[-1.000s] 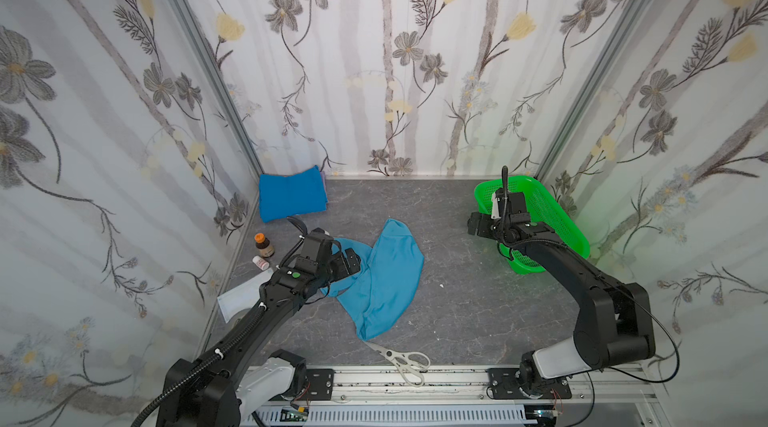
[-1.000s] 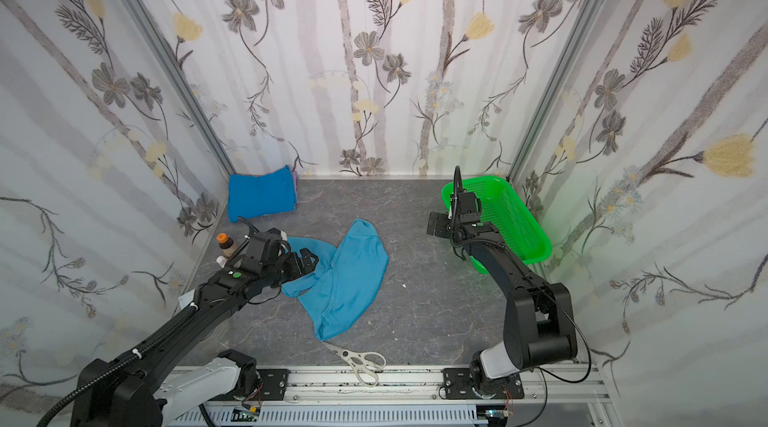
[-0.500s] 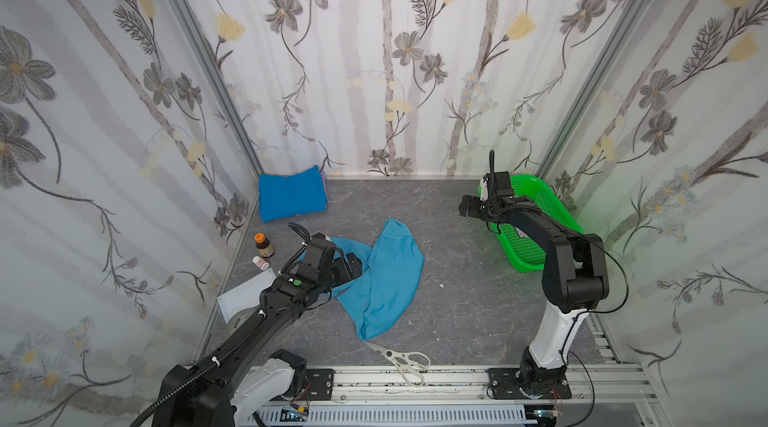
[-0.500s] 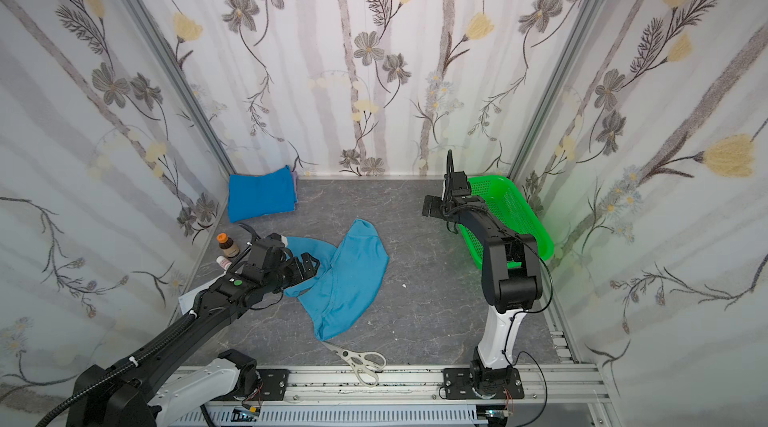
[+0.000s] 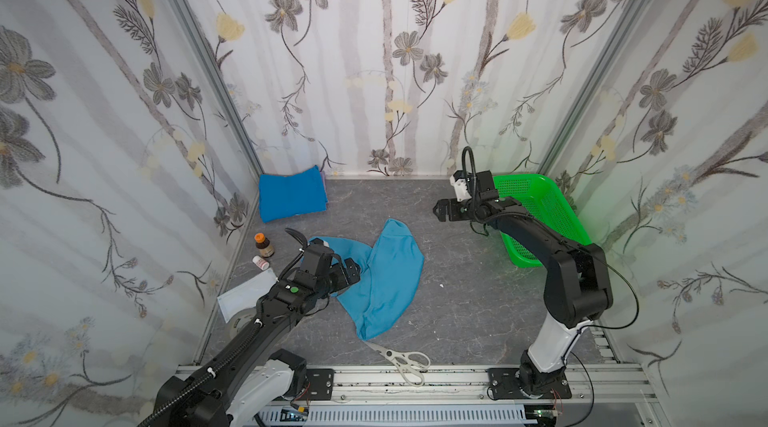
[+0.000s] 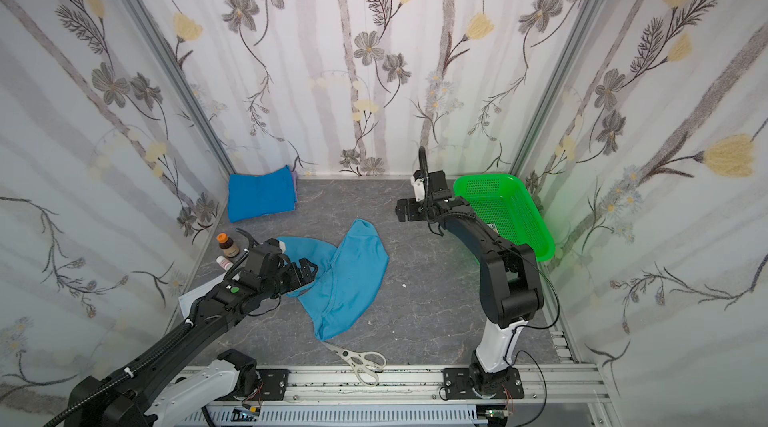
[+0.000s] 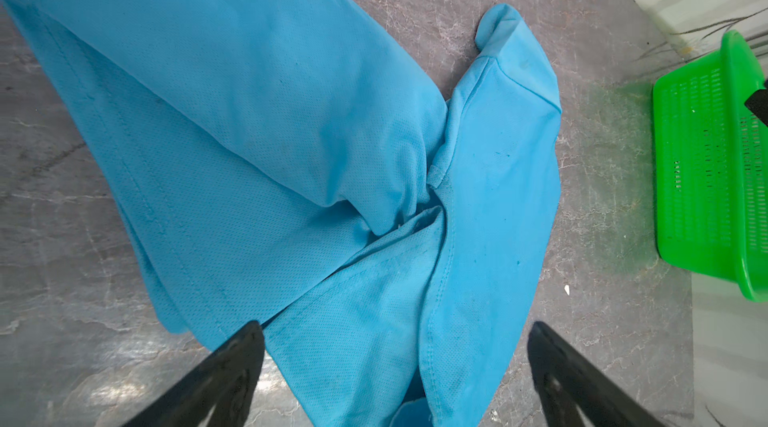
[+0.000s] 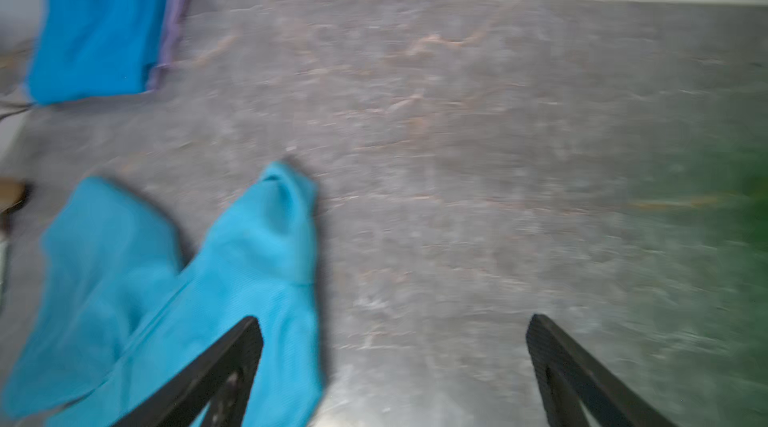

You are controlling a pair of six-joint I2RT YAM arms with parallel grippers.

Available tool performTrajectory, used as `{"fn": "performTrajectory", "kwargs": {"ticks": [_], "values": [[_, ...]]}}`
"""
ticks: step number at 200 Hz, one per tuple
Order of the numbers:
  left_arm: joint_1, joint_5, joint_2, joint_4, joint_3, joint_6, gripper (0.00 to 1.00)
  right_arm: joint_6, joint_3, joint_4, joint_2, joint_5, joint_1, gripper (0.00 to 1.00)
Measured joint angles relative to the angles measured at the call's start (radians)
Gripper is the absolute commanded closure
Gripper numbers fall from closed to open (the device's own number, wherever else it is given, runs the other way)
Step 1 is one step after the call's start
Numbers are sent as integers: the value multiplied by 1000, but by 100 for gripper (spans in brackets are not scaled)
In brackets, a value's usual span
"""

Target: Fold and stack the t-shirts

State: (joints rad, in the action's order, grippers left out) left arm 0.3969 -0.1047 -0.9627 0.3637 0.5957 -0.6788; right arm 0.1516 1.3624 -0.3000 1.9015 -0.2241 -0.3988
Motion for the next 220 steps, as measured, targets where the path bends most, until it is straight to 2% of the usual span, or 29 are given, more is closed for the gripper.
{"fn": "performTrajectory", "kwargs": {"ticks": [32, 70, 94, 131, 148, 160, 189, 202, 209, 220], "values": [[-76, -3, 12, 45, 60, 3, 0, 31, -170, 61, -82, 8, -249, 5], [-239, -35, 62, 133, 157, 5, 0, 96, -214, 87, -77, 43, -523, 7], [-317, -70, 68, 173, 208, 26, 0, 135, -214, 97, -34, 80, -639, 13], [-425, -117, 72, 251, 233, 82, 0, 189, -206, 94, 16, 141, -757, 14], [-486, -137, 88, 271, 249, 108, 0, 218, -204, 90, 27, 160, -805, 29], [-511, -164, 98, 275, 249, 124, 0, 247, -205, 90, 36, 196, -814, 34], [-528, -257, 106, 246, 206, 125, 0, 301, -182, 50, 99, 294, -812, 59], [-528, -286, 105, 238, 195, 123, 0, 317, -176, 26, 113, 327, -813, 67], [-529, -298, 104, 234, 193, 122, 0, 319, -177, 16, 113, 338, -812, 74], [-529, -312, 104, 230, 191, 122, 0, 320, -190, 17, 105, 352, -806, 91]]}}
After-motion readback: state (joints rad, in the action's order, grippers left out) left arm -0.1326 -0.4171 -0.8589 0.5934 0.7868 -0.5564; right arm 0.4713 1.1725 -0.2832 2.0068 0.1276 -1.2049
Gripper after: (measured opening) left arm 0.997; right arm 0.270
